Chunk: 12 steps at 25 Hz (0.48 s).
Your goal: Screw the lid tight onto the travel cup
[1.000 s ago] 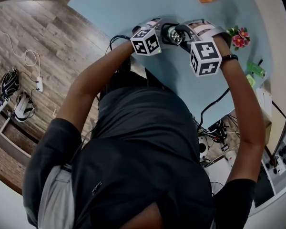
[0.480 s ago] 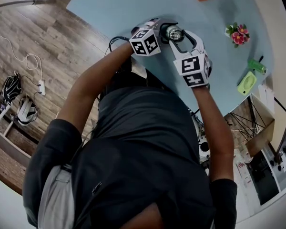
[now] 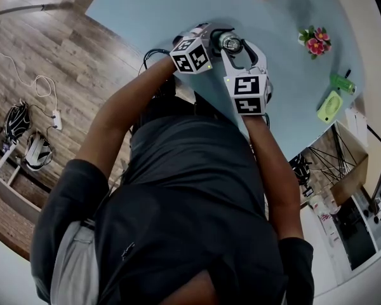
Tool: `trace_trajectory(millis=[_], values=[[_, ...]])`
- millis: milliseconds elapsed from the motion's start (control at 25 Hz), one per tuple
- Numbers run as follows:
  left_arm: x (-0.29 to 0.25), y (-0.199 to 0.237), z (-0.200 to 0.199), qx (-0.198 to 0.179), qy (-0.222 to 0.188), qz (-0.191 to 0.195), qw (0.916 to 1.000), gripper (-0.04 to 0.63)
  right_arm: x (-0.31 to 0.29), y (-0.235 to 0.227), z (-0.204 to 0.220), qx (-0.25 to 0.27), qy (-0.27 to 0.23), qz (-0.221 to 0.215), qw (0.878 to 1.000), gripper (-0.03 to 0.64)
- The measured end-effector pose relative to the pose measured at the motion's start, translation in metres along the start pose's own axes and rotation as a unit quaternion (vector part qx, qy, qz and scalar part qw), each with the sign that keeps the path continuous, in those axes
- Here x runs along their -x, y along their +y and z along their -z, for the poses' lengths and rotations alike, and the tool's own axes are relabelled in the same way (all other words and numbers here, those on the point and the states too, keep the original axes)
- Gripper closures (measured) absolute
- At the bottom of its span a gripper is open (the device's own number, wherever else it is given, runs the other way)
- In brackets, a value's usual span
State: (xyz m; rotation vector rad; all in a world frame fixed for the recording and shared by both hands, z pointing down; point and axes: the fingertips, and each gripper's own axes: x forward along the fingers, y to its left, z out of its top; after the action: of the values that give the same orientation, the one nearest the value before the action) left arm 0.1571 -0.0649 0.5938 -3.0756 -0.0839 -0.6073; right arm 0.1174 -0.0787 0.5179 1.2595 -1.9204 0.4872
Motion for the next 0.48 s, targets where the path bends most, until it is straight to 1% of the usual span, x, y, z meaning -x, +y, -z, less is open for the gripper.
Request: trace_trajectory(millis=[160, 240, 320, 400, 440, 480], values=[[-0.001, 0.0, 0.0, 0.0, -0.001, 0.0, 1.0, 0.166, -0.001, -0.001, 0.001, 0.006, 0.012, -0.012, 1.0, 0.388], [0.0, 0.0, 0.0, 0.0, 0.0, 0.0, 1.0, 0.166, 0.001, 0.001, 0.002, 0.028, 0.035, -0.038, 0.998, 0.387], [0.0, 0.0, 0.0, 0.0, 0.0, 0.0, 1.0, 0.166, 0.004, 0.002, 0.0, 0.07, 0.053, -0.077, 0.993, 0.382], [-0.002, 0.001, 0.0, 0.0, 0.0, 0.001, 1.0, 0.166, 0.011, 0.001, -0.002, 0.129, 0.056, -0.125, 0.982, 0.38], [-0.003, 0.001, -0.001, 0.0, 0.0, 0.001, 1.0, 0.167, 0.014, 0.001, -0.001, 0.166, 0.059, -0.152, 0.973, 0.38], [-0.003, 0.001, -0.002, 0.0, 0.0, 0.001, 1.0, 0.167, 0.017, 0.002, 0.001, 0.209, 0.066, -0.18, 0.959, 0.38]])
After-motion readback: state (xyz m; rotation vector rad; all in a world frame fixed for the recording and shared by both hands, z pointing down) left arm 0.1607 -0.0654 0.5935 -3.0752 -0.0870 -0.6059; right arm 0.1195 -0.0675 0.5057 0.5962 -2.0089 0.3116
